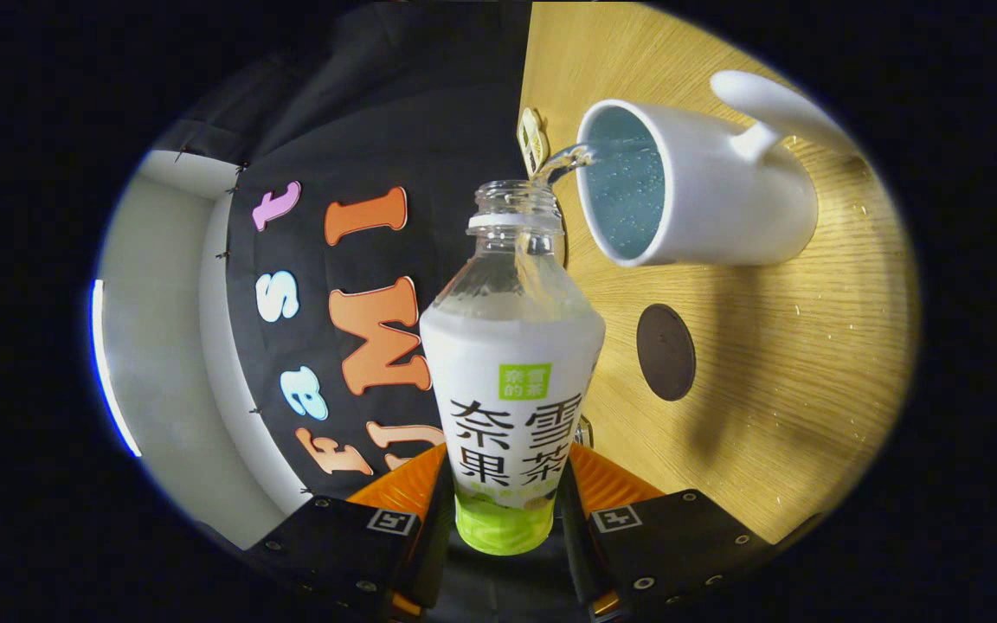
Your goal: Take the bottle from table, then pour the juice into the cup, finally place the bottle on the coaster
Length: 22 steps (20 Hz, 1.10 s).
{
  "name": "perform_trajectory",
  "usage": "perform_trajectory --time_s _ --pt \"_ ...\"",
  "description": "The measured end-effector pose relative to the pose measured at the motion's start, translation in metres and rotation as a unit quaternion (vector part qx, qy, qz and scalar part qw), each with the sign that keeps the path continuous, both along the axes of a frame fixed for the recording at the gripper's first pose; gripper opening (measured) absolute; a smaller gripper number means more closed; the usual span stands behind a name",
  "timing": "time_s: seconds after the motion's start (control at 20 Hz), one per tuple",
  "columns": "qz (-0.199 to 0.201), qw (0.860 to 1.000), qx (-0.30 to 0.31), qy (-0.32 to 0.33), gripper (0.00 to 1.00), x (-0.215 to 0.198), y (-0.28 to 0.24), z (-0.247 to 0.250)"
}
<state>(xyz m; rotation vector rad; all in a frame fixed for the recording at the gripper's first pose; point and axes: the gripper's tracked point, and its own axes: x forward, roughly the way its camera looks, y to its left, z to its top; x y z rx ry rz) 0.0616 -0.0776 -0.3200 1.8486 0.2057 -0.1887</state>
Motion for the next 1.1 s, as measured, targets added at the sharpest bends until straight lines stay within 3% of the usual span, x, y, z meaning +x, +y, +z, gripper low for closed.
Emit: perform_trajectory --time_s 1.1 --pt "-0.025 0.998 0.063 0.005 0.59 0.001 -0.017 0.010"
